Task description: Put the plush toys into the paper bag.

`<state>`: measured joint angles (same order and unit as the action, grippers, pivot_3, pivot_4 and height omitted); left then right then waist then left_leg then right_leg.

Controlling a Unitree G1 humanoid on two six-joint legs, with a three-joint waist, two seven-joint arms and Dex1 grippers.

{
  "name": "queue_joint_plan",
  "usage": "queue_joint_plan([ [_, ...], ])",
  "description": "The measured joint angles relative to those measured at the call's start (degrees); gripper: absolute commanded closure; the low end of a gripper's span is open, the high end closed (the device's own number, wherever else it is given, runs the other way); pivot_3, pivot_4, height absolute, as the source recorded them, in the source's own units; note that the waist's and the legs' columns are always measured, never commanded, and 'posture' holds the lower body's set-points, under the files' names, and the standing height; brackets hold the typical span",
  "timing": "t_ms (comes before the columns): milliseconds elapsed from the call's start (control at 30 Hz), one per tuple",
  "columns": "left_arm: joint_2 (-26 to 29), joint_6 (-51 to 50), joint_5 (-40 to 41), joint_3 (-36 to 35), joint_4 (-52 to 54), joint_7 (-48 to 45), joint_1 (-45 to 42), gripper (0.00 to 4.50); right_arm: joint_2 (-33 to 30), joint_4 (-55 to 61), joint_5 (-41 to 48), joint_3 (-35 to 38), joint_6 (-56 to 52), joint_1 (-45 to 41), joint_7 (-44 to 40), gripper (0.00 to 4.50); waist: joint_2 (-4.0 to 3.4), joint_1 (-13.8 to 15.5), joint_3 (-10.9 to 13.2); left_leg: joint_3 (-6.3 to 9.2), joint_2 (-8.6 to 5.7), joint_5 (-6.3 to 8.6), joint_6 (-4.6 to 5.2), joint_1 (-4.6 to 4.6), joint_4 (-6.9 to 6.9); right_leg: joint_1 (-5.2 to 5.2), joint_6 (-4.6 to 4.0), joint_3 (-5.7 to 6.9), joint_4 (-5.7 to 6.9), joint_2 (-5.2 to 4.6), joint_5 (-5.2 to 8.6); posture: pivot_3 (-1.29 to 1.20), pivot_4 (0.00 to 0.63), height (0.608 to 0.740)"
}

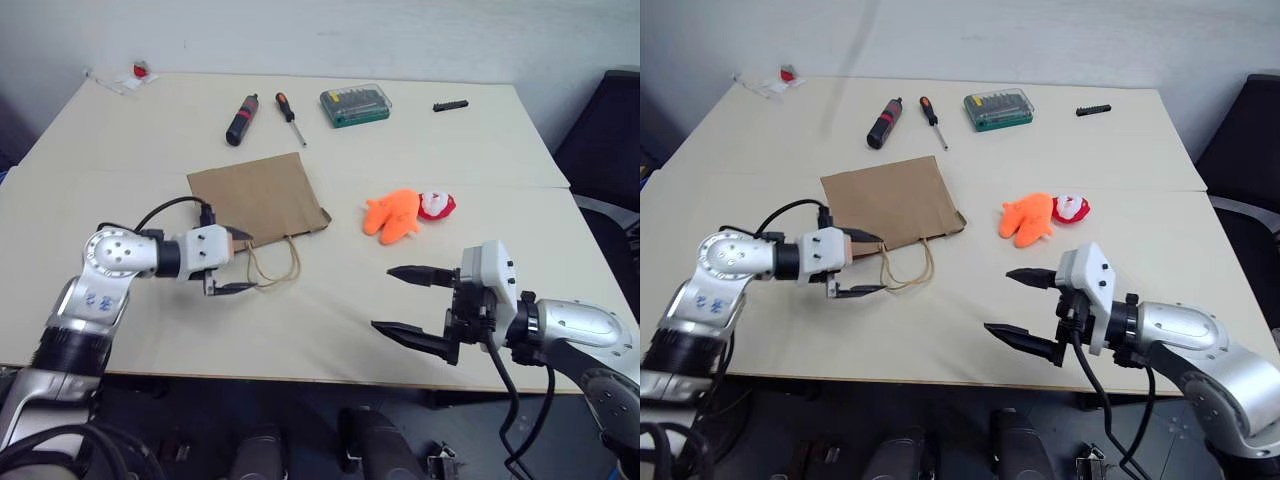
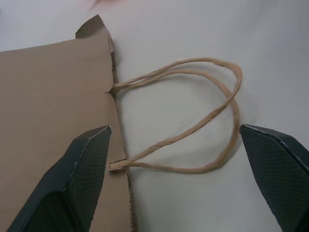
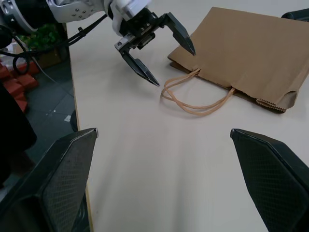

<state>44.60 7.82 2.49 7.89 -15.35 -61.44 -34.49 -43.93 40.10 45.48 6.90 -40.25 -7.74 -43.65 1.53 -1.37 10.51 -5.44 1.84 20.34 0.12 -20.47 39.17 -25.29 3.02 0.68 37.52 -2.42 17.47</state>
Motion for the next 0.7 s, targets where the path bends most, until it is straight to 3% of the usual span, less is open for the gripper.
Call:
queue_joint_plan([
  [133, -2.03, 4.64, -1.14, 1.01, -6.12, -0.72, -3.78, 0.06, 1.12, -0.06, -1.33, -0.06, 0.65, 0.26, 1.13, 0.00, 0.01, -0.06, -0.01, 0.00, 0.01, -0.01, 0.00, -0.01, 0.01, 0.00, 0.01, 0.01, 0.06, 0.00, -0.01, 0.00, 0.150, 0.740],
  [167, -2.45, 5.72, -1.68, 1.42, -7.24, -0.78, -4.06, 0.24, 1.26, -0.07, -1.51, -0.05, 0.92, 0.63, 1.32, 0.00, 0.01, -0.12, -0.01, 0.00, 0.01, -0.01, -0.01, 0.00, 0.01, 0.00, 0.01, 0.00, 0.10, 0.00, -0.01, 0.00, 0.150, 0.740],
  [267, -3.70, 8.06, -2.59, 2.89, -9.73, -1.67, -4.22, 1.00, 1.95, -0.06, -1.56, -0.05, 1.25, 1.43, 2.06, 0.00, 0.01, -0.13, -0.01, 0.00, 0.01, -0.03, -0.02, 0.00, 0.01, -0.02, 0.02, 0.00, 0.10, 0.00, 0.00, 0.00, 0.150, 0.740],
  [433, -5.03, 9.62, -3.05, 3.52, -11.61, -2.09, -4.65, 2.63, 2.10, -0.07, -1.50, 0.18, 1.40, 1.50, 3.02, 0.00, 0.01, -0.03, -0.01, 0.01, 0.00, -0.06, 0.01, 0.01, 0.03, -0.02, 0.02, 0.01, 0.11, -0.02, 0.00, 0.00, 0.150, 0.740],
  [600, -7.99, 3.64, -0.07, 2.20, -12.23, -2.59, -5.50, 4.21, 2.10, -1.43, -1.65, 0.19, 1.54, 1.24, 3.28, 0.00, 0.02, 0.01, -0.01, 0.01, -0.03, -0.07, 0.04, 0.00, 0.05, -0.01, 0.03, 0.01, 0.17, -0.04, -0.01, 0.00, 0.150, 0.740],
  [633, -8.05, 2.32, 0.62, 1.95, -12.11, -2.70, -5.53, 4.45, 2.11, -1.73, -1.68, 0.19, 1.55, 1.23, 3.30, 0.00, 0.02, 0.01, -0.01, 0.01, -0.03, -0.08, 0.04, 0.00, 0.05, -0.01, 0.03, 0.01, 0.18, -0.04, -0.01, 0.00, 0.150, 0.740],
  [700, -8.31, -7.28, 5.58, -0.35, -10.00, -3.96, -5.65, 4.45, 2.63, -2.51, -2.40, 0.16, 1.59, 0.90, 3.72, 0.00, 0.02, -0.07, -0.01, 0.04, -0.01, -0.09, 0.01, -0.02, 0.05, -0.02, 0.03, 0.02, 0.25, -0.03, -0.01, 0.00, 0.150, 0.740],
])
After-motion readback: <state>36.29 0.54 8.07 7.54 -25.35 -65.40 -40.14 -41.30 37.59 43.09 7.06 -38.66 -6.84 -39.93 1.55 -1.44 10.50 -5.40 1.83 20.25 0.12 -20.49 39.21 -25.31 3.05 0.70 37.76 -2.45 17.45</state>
